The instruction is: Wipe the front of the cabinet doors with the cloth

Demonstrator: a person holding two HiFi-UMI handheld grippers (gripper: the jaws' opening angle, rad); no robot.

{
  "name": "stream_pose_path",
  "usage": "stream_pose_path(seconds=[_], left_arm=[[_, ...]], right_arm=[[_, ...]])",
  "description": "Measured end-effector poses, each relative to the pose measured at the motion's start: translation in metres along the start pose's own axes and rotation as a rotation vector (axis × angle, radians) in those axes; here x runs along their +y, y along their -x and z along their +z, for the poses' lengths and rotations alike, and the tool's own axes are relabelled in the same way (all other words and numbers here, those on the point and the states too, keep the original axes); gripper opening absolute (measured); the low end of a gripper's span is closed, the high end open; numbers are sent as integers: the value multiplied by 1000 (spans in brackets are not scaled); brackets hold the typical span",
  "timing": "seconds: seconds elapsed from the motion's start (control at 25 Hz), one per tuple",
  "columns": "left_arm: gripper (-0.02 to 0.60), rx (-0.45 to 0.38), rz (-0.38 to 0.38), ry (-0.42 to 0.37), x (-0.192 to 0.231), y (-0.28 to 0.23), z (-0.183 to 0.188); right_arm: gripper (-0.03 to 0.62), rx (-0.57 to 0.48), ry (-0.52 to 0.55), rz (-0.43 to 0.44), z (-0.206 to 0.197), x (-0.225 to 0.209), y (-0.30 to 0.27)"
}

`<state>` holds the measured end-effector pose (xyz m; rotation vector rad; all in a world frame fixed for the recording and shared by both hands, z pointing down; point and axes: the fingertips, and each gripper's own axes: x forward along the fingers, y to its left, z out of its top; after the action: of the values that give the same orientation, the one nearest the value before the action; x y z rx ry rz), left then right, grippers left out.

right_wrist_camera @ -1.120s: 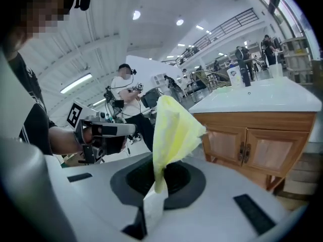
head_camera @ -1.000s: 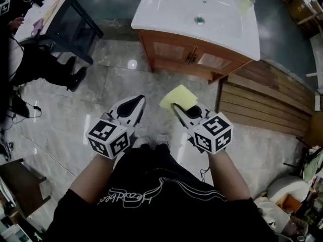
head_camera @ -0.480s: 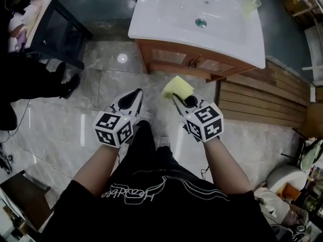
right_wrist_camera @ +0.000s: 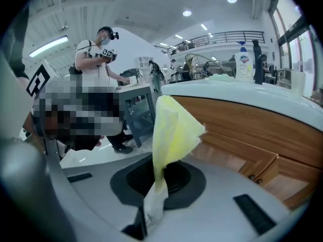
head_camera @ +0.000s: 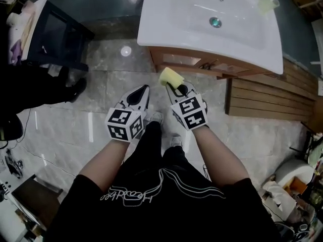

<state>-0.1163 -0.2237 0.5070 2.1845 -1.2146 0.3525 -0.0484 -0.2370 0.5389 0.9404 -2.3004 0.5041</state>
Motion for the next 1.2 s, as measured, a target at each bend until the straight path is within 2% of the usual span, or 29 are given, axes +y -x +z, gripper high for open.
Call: stream_pose_path(seconds=[0.24,0.4,0.84,1.08,1.2], left_arm=[[6,22,11,58,36,-20,-12],[6,22,21,65,57,-27,-10],[6,51,55,107,96,-33,-19],[6,71,43,118,98,-34,-29],[6,78,26,94,96,-35,-29]], right_arm=[[40,-5,90,-78,0,-6,-65],[40,15,154,-86,2,-4,-92],[40,53,121,-115,0,-24,-123],[40,67,123,-140,-4,-32,-130],[40,60,104,-148,-3,-35,-131]])
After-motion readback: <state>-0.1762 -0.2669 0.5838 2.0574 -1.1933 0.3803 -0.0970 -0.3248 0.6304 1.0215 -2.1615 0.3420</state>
